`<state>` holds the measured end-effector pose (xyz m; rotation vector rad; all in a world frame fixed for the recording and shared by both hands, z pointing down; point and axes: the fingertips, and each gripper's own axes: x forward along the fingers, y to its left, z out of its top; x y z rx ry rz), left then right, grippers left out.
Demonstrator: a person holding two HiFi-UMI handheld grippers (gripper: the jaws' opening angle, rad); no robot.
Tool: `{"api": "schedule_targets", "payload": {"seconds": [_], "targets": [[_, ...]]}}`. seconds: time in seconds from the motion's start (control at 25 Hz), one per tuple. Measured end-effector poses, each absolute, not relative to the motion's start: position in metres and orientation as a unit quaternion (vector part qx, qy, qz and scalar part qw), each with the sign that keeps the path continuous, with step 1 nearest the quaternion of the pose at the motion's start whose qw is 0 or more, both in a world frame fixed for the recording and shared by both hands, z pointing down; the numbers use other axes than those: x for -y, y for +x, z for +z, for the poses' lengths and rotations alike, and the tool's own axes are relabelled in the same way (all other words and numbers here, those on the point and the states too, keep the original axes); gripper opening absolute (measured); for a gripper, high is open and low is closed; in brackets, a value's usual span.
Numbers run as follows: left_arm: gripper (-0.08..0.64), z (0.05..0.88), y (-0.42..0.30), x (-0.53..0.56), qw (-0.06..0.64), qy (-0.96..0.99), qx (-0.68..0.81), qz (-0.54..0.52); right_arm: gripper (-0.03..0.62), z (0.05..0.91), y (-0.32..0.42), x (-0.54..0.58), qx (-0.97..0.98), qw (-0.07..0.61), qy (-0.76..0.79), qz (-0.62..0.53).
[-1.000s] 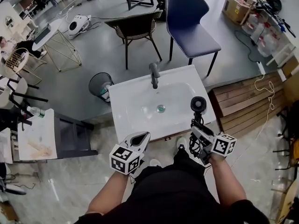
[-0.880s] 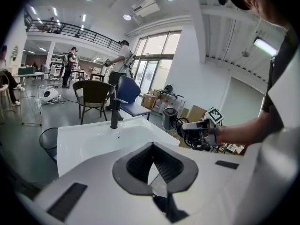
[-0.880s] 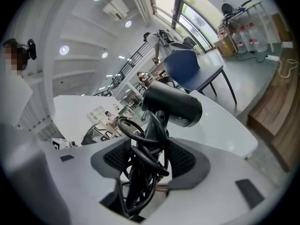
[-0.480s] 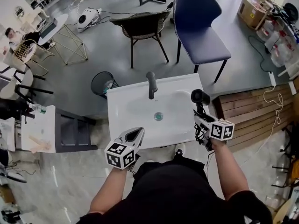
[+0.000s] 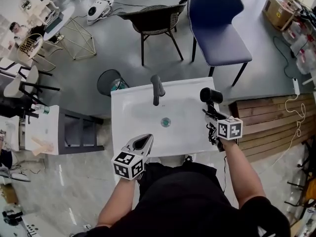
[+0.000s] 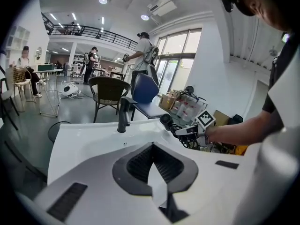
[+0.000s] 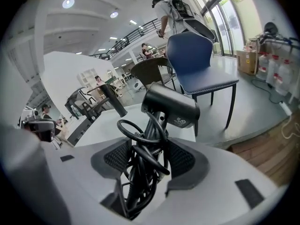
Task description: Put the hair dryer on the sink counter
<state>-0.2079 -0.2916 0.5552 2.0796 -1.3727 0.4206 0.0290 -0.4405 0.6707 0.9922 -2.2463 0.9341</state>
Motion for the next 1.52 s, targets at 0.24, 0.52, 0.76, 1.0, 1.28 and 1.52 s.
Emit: {"api": "schedule_targets", "payload": {"seconds": [0.24, 0.52, 0.76, 1.0, 1.28, 1.52], "targets": [[0.0, 0.561, -0.221, 0.301, 0.305, 0.795, 0.493, 0.176, 0.227, 0.687, 0.026, 0.457, 0.806, 0.341, 0.404, 0.265], [0.0, 0.558, -0.234, 0.317, 0.298, 0.814, 0.463, 0.185, 0.225, 0.697, 0.026, 0.468, 0.772, 0.432, 0.436, 0.165], [0.0, 0.556, -0.24, 0.317, 0.293, 0.82, 0.453, 0.189, 0.225, 0.705, 0.025, 0.458, 0.76, 0.463, 0.434, 0.138], [0.0, 0.554, -0.243, 0.313, 0.292, 0.823, 0.448, 0.189, 0.227, 0.71, 0.02, 0.457, 0.756, 0.479, 0.431, 0.115], [0.0, 0.555, -0.246, 0.31, 0.293, 0.824, 0.449, 0.185, 0.239, 0.717, 0.016, 0.456, 0.748, 0.498, 0.422, 0.118], [0.0, 0.555, -0.246, 0.307, 0.293, 0.824, 0.448, 0.183, 0.255, 0.721, 0.017, 0.453, 0.744, 0.507, 0.417, 0.124]]}}
